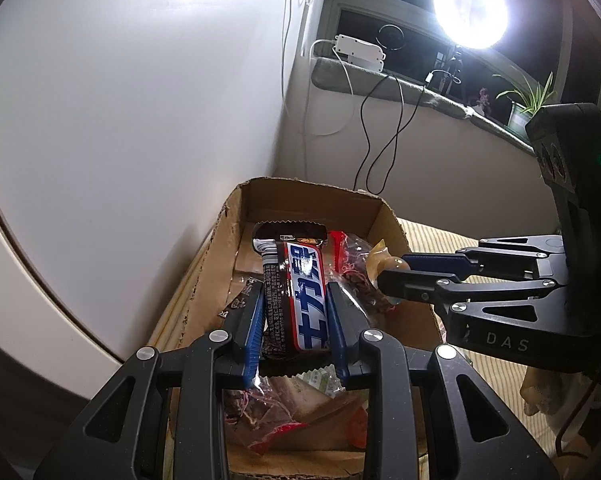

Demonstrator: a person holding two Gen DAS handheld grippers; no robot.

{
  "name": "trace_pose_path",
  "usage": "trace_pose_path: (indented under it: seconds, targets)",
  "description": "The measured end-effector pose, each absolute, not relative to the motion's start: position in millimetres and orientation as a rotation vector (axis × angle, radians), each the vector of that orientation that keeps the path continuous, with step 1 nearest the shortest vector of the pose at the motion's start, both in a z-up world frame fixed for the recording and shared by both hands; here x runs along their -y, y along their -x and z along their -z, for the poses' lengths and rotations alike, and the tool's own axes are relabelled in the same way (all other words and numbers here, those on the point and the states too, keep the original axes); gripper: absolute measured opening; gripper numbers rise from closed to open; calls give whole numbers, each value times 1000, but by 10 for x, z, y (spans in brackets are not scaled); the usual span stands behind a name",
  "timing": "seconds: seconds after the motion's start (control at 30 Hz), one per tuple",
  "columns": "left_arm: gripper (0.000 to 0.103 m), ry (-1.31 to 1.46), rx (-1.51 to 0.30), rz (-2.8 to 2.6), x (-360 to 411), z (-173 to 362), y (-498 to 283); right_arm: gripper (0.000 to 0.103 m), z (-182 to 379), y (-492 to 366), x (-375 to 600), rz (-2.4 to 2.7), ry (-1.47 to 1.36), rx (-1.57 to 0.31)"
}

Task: Organize snacks
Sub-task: 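Open both tools to drop the Snickers bar and egg candy into the box, then withdraw both open tools from the box toward the remaining snacks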

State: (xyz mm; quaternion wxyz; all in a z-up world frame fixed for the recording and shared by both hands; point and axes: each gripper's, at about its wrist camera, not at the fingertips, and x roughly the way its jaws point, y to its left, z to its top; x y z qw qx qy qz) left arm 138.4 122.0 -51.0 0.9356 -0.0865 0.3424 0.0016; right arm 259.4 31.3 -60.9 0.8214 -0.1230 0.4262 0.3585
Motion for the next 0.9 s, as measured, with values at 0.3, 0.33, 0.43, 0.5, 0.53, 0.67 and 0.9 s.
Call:
trace_pose_path:
  seconds: [0.3, 0.33, 0.43, 0.5, 0.53, 0.67, 0.9]
  targets:
    - [55, 156, -695, -35, -1209, 480, -1354, 54, 571, -2548, -312, -735, 284, -876]
    - [61, 150, -687, -47, -1216, 468, -1343, 66, 561, -2537, -306, -728, 288, -864]
    - [67, 143, -681, -58, -1228, 438, -1316, 74, 513, -2525, -262, -698, 301, -836]
    - [68, 140, -678, -62, -1228, 424, -1309, 79, 498, -2533, -229, -685, 294, -833]
    - [68, 136, -673, -64, -1225, 419, -1304, 81, 492, -2539, -214, -683, 292, -830]
    - [68, 128, -667, -63, -1199, 401, -1277, 85, 470, -2543, -191, -673, 293, -826]
    - [73, 117, -649, -64, -1141, 334, -1231, 85, 466, -2502, -117, -654, 313, -812]
